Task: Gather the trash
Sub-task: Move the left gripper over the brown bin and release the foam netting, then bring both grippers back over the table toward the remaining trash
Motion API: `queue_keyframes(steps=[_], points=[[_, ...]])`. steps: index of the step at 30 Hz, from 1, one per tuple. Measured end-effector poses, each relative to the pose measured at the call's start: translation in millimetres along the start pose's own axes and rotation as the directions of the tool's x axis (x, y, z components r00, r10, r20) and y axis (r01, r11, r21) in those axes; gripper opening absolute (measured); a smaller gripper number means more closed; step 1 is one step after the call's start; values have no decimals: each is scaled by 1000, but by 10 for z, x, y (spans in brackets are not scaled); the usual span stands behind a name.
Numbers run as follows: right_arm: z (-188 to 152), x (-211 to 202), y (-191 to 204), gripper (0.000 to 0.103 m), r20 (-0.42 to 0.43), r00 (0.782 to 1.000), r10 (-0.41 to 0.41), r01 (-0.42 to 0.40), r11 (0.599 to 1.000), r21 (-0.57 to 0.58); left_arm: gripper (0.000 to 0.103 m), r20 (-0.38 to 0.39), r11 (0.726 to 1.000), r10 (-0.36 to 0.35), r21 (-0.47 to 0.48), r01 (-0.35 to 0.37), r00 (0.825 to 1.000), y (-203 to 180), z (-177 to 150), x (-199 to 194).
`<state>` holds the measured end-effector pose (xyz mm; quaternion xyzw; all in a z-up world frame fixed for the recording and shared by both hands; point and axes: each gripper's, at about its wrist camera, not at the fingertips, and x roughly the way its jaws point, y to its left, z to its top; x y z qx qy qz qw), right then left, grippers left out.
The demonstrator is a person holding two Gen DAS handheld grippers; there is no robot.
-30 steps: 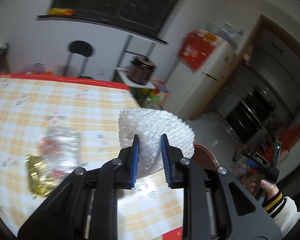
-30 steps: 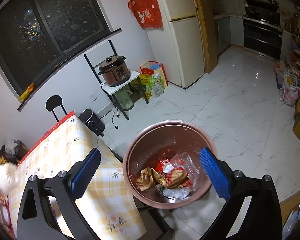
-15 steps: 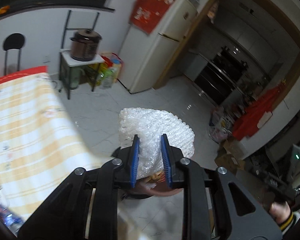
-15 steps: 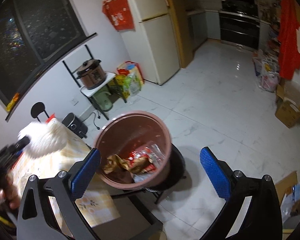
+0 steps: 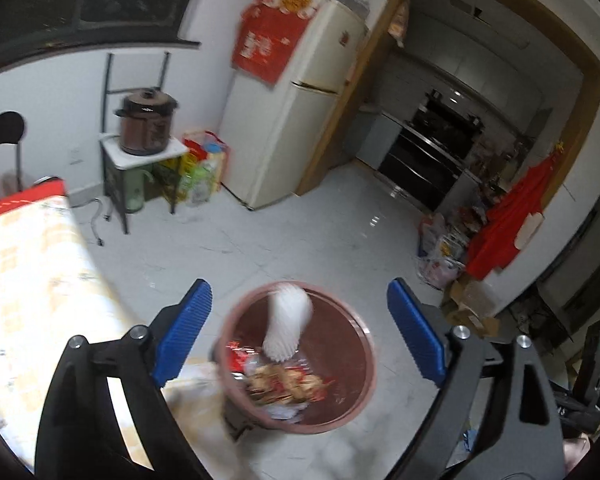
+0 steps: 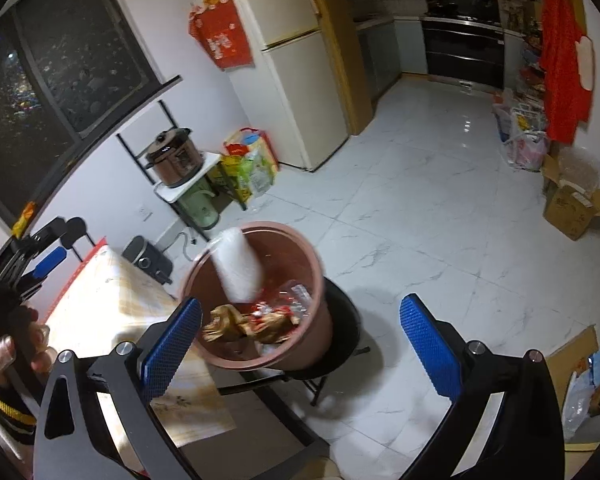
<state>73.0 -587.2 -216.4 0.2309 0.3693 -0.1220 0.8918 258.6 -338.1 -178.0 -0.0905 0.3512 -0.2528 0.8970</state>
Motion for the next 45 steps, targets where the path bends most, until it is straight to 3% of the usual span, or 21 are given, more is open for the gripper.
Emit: queue_keyframes(steps=[6,13,18,22,25,28,34,39,43,45], points=[[8,70,458,98,-1,996,84,-84,996,-39,95,60,989,146,-26,-145,987,606,-12,-827],[-26,110,1150,98,-12,983,185,-185,978,-97,96,124,936,346,-109,-334,930,1359,-161,-1996],[-210,152,1775,98,-57,965,256,-262,953,-151,96,143,866,488,-207,-456,861,1917,-478,-2936],[-411,178,2264,98,-109,950,291,-308,929,-204,96,124,784,596,-302,-542,794,2380,-852,-3628],[-615,206,2651,98,-151,941,304,-334,907,-256,96,91,722,650,-384,-576,754,2676,-1154,-4001],[-865,254,3054,98,-204,931,304,-356,879,-316,96,64,674,680,-448,-588,730,2888,-1457,-4275],[-1452,329,3712,98,-313,908,277,-398,801,-447,96,24,621,709,-497,-607,705,3133,-1899,-4560],[-2085,385,4263,98,-403,888,221,-439,672,-597,96,-13,593,715,-520,-615,699,3323,-2204,-4611],[-2553,412,4577,98,-439,881,173,-456,553,-697,96,-44,577,705,-545,-608,708,3409,-2409,-4564],[-2804,436,4719,98,-448,881,154,-463,480,-745,96,-66,574,682,-568,-590,728,3465,-2525,-4483]])
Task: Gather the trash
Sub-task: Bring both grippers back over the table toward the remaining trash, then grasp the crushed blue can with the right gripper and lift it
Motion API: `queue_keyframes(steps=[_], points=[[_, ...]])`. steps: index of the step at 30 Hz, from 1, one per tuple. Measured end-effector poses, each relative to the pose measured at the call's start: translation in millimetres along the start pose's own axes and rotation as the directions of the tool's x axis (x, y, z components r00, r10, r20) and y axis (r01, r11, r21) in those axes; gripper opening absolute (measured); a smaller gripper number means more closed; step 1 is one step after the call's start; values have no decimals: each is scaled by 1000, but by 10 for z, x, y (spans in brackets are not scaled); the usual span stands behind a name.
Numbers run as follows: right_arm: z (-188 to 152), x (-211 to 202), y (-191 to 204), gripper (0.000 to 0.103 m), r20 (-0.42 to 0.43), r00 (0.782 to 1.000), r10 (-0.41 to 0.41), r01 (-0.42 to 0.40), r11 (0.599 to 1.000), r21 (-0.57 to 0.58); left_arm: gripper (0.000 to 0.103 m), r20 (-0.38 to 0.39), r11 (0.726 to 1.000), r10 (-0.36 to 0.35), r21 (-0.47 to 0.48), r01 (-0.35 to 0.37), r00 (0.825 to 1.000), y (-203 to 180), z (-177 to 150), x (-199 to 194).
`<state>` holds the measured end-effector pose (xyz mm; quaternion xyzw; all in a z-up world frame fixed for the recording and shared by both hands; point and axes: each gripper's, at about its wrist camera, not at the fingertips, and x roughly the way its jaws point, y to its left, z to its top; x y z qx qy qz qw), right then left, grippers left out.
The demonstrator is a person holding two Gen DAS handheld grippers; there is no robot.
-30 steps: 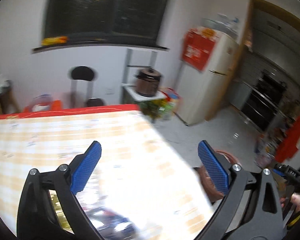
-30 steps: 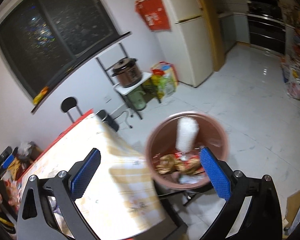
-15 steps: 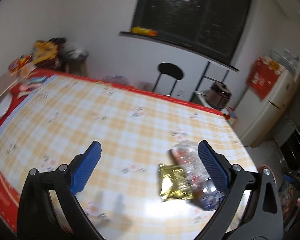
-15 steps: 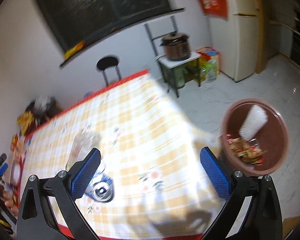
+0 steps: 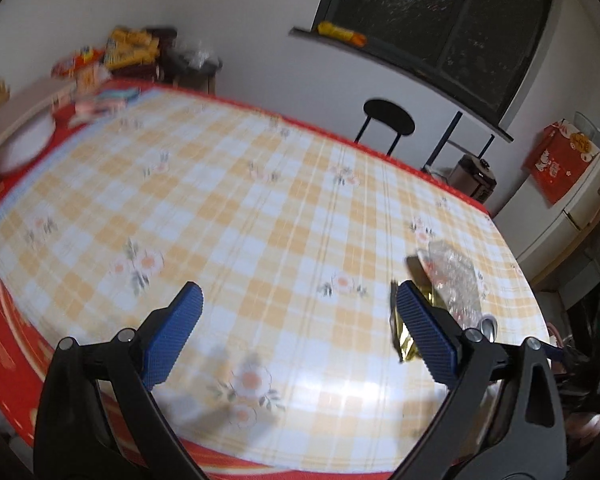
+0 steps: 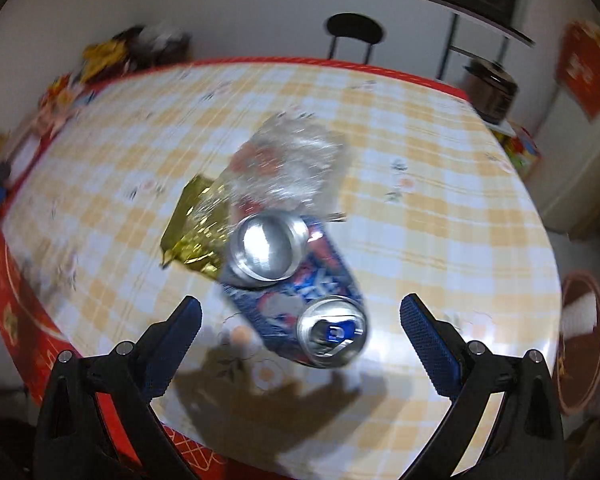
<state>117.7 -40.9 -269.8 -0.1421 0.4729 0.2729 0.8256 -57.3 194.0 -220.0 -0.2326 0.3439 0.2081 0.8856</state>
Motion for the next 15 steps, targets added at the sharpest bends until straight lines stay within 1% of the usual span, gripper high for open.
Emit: queue_keyframes(steps=[2,4,7,8,9,13,15], points=[[2,130,148,98,-8,1000,-28,28,997,-66,96,-31,1000,-7,-20,6,1000,18,-99,106],[1,316,241,98,-41,997,-64,58,992,-116,96,-75,999,-28,-39,26,997,16,-203,218],[-19,507,239,98,-87,991,-100,88,987,-132,96,-122,998,-58,-38,54,991,-11,-307,317],[-30,564,247,98,-91,988,-128,115,984,-135,96,-134,998,-65,-30,61,989,-25,-332,342],[-30,592,250,98,-89,984,-151,138,981,-139,96,-141,998,-69,-20,67,988,-39,-343,356],[-18,650,208,98,-106,981,-164,151,982,-117,96,-144,997,-79,-20,77,986,-7,-322,398],[-17,707,204,98,-124,975,-183,168,978,-123,96,-143,997,-77,-29,74,987,28,-299,419]])
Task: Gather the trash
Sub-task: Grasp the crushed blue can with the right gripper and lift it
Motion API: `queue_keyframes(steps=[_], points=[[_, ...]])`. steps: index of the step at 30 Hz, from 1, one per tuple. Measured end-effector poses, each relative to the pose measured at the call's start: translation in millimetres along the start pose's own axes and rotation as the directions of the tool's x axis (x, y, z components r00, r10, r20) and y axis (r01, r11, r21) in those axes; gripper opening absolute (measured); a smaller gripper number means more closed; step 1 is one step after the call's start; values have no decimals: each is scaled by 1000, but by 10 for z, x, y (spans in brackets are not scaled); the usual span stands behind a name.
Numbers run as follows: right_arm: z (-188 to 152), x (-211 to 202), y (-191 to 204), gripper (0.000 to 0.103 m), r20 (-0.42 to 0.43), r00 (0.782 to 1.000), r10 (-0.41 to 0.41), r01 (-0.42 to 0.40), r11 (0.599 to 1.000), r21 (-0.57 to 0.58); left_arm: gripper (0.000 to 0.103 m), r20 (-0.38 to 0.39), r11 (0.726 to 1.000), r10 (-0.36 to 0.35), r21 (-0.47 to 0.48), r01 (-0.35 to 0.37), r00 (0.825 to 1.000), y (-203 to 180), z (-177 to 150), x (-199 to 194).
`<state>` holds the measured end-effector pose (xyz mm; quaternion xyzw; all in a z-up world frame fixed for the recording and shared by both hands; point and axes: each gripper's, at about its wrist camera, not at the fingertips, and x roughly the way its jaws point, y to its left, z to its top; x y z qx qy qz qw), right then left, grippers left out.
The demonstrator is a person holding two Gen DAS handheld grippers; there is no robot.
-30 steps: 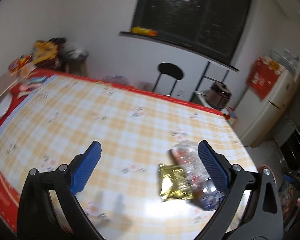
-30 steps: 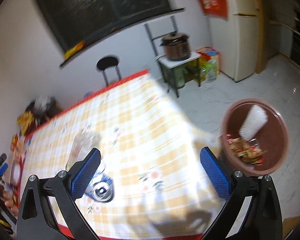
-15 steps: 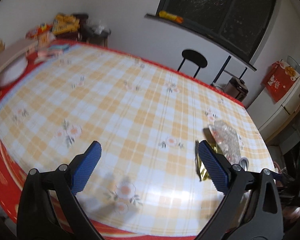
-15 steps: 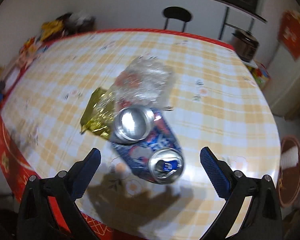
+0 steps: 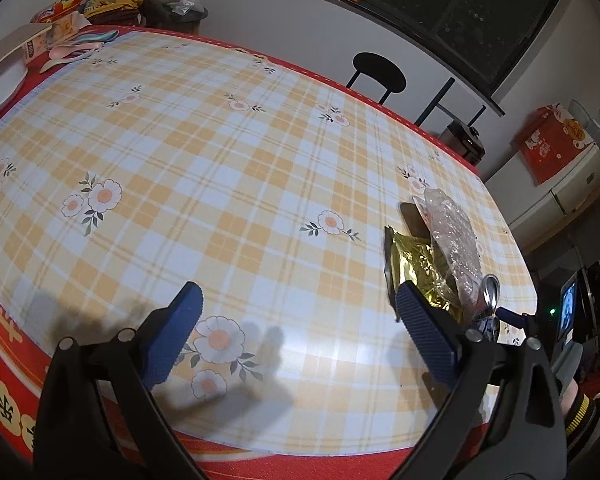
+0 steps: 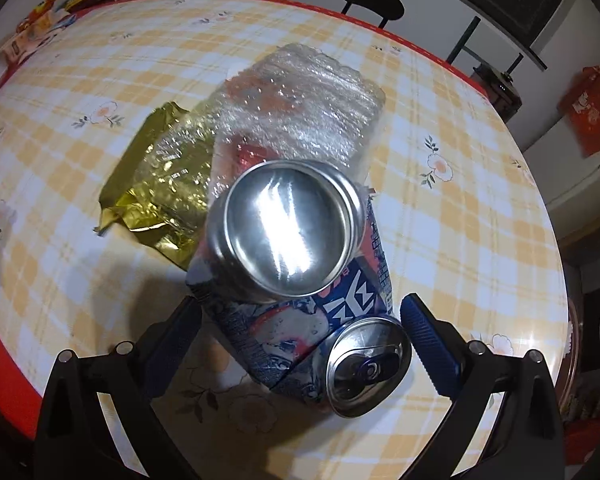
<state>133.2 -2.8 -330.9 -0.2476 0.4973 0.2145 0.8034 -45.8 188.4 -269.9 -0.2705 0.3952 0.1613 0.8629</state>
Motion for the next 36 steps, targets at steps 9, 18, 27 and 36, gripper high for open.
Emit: queue_keyframes(steps=[9,18,27,36], points=[[19,-6,-126,84,-4,999,44,-43,996,81,96,-10,1000,-16,13,16,1000,-27,36,50],[-57,-355,-287,56,87,983,162,-175,970,171,96,-21,999,-27,30,28,999,-144,22,95],[-193,-567,-477,39,142,965,221,-250,937,244,96,-38,996,-49,77,52,998,-374,-7,161],[-350,-759,-749,13,181,964,196,-243,924,294,96,-60,991,-74,106,80,995,-556,-26,255]])
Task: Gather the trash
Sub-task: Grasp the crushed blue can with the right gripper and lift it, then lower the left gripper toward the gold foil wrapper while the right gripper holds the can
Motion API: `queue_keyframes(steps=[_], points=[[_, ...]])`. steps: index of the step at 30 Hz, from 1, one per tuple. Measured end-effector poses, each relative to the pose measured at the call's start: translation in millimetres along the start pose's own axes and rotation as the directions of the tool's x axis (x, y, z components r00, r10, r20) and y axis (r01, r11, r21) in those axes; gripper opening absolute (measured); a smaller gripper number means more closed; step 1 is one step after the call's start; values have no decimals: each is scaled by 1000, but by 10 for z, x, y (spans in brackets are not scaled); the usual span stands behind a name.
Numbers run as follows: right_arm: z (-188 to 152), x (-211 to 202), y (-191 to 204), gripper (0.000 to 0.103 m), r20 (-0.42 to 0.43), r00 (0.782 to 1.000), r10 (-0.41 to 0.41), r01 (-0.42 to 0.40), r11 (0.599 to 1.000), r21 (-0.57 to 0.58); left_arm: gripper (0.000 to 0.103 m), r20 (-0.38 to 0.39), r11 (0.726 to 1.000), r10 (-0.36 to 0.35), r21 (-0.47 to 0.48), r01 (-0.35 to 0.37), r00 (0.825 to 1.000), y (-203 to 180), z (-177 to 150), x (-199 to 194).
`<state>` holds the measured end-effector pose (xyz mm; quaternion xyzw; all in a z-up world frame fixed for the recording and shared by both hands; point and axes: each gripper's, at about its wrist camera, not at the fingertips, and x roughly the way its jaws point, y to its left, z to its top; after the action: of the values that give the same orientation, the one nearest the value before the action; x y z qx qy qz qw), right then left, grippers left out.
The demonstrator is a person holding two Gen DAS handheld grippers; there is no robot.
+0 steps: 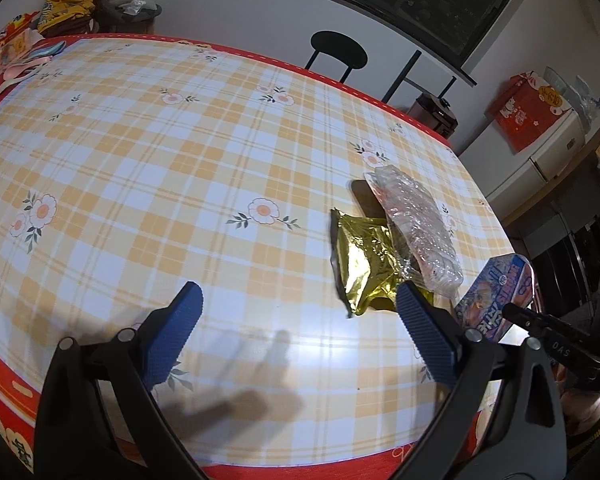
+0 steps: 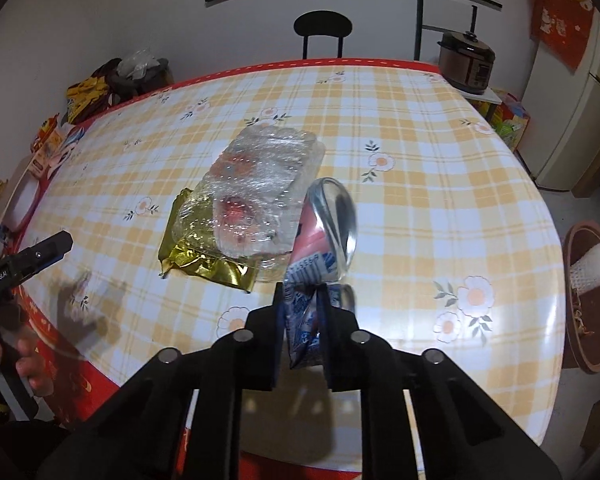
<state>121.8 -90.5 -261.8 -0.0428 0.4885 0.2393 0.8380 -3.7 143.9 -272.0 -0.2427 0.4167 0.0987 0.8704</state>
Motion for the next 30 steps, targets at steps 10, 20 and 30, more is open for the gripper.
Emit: queue_keyframes(steps=[10,20,30], points=[[-15,103,-212,13,-15,1000,8,-7,999,52,96,-15,1000,-5,29,5,1000,-117,-15,60],[201,316,-292,14,-31,999,14,-12,998,63,96,-9,1000,14,10,-14,1000,-59,-34,32],[200,139,-268,5,34,999,31,-33,998,53,95,-12,1000,0,1,0,1000,-78,-61,27]])
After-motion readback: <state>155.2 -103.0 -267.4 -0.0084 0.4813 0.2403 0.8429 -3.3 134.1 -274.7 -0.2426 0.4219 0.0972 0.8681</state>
